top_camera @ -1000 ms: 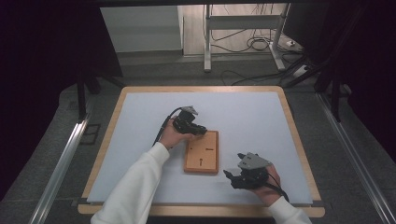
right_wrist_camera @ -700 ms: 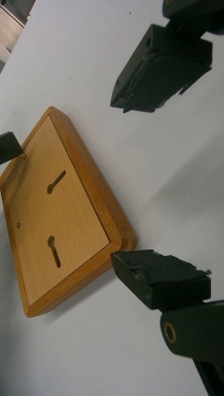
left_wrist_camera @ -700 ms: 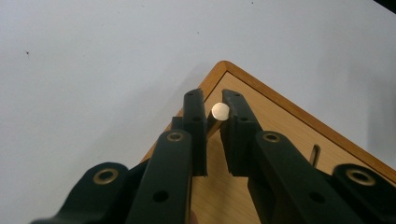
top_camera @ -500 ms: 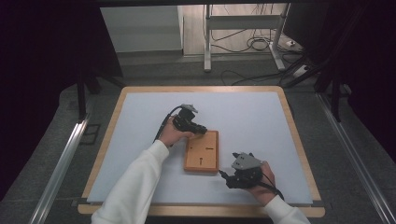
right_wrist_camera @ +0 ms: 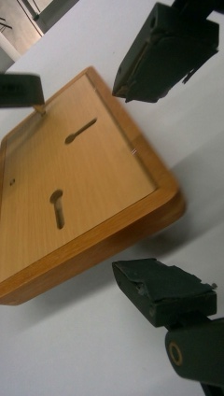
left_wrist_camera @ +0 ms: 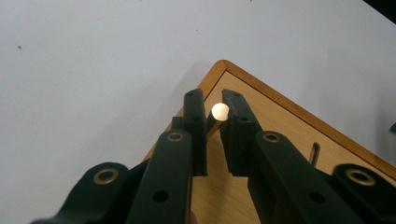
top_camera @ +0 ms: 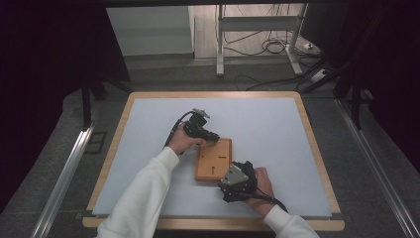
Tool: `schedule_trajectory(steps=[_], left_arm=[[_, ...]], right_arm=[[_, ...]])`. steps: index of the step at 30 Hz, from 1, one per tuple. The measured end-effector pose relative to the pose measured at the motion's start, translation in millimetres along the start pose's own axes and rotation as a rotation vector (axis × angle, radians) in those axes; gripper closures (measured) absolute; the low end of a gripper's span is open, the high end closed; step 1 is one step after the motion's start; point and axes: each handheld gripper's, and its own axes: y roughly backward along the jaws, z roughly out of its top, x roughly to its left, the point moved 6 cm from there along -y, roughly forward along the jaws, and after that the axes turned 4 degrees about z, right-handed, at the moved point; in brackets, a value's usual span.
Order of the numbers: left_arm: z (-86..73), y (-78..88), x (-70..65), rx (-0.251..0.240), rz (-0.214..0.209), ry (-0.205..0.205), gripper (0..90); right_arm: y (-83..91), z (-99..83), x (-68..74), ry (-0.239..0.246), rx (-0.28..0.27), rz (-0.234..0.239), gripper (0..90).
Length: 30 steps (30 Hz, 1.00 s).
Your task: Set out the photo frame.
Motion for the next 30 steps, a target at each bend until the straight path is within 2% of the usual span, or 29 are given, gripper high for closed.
schedule_trajectory(steps=[1,5,7,8,9,11,17,19,20,23,26,30], left_arm=[[0.0,0.0,0.2,0.000,-0.003,0.002,81.2],[0.0,0.1,0.6,-0.003,-0.002,0.007,81.3],[0.0,0.0,0.8,-0.005,-0.004,0.012,81.4],[-0.1,0.0,0.9,-0.007,-0.004,0.015,81.4],[-0.2,-0.1,0.7,-0.011,0.003,0.013,81.5],[0.0,-0.3,0.4,-0.016,0.021,0.007,82.2],[1.2,-0.8,0.5,-0.028,0.060,0.000,83.6],[1.3,-1.3,0.5,-0.027,0.069,-0.002,83.7],[1.4,-2.0,0.3,-0.024,0.088,-0.010,83.4],[0.8,-2.7,0.3,-0.023,0.096,-0.012,82.8],[0.1,-3.2,0.2,-0.020,0.100,-0.016,81.3],[-0.9,-0.6,1.1,-0.040,0.135,-0.005,75.8]], right_arm=[[-7.8,3.1,3.1,0.022,0.022,-0.015,13.7],[-16.6,5.8,4.2,0.045,0.053,-0.061,13.9],[-17.7,8.2,5.0,0.074,0.047,-0.101,14.6],[-17.7,8.2,5.0,0.074,0.047,-0.101,14.6],[-17.7,9.1,6.1,0.108,0.045,-0.130,16.6],[-17.0,10.4,6.2,0.134,0.038,-0.152,18.1],[-9.0,19.3,0.2,0.126,-0.008,-0.164,28.1],[-7.6,20.5,-1.2,0.126,-0.009,-0.163,29.5],[-6.3,23.0,-3.7,0.119,-0.017,-0.165,32.7],[-5.7,24.8,-5.0,0.122,-0.021,-0.150,38.1],[-4.3,25.8,-5.2,0.129,-0.019,-0.151,40.3],[2.7,29.9,-11.8,0.122,-0.034,-0.177,43.8]])
